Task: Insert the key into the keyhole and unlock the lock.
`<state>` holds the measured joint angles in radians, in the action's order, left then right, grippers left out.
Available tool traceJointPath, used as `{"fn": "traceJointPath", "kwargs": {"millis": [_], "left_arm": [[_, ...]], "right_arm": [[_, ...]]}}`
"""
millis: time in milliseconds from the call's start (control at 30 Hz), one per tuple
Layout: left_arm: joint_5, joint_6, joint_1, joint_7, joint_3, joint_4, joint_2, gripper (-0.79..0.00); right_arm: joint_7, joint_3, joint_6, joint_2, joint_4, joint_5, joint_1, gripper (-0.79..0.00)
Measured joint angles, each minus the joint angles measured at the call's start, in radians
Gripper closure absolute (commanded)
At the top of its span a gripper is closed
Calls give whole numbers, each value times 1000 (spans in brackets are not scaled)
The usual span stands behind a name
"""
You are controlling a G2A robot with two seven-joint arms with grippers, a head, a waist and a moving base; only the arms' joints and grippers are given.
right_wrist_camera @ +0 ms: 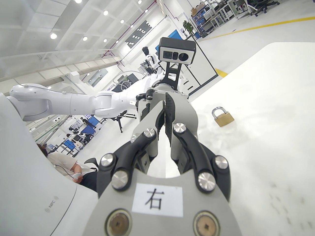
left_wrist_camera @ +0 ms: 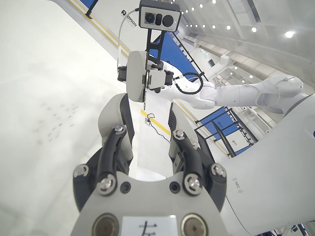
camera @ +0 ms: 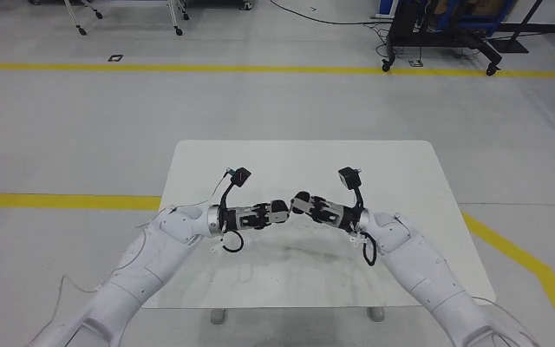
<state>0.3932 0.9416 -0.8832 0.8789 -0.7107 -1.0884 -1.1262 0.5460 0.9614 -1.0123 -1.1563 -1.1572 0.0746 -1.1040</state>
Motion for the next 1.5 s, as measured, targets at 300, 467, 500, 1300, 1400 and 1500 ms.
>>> {"fn": "traceJointPath", "kwargs": {"millis": [300, 467, 500, 1300, 1400, 1500], "left_arm": [[32, 17, 44, -18, 75, 35, 14, -157], [60, 16, 64, -16, 105, 53, 13, -135], [63, 16, 67, -17, 110, 56, 12, -135], [98, 24, 118, -25, 192, 104, -1, 0], [99, 23, 122, -23, 197, 108, -2, 0], [101, 25, 124, -26, 201, 112, -2, 0]], "right_arm": [[-15, -4, 0, -5, 21, -22, 10, 0], [-20, -7, 0, -7, 26, -30, 13, 0], [-21, -8, 0, -8, 26, -33, 14, 0], [-36, -3, 5, -7, 18, -91, 9, 0], [-46, -1, 9, -8, 15, -108, 7, 0], [-53, 0, 10, -8, 13, -118, 6, 0]]}}
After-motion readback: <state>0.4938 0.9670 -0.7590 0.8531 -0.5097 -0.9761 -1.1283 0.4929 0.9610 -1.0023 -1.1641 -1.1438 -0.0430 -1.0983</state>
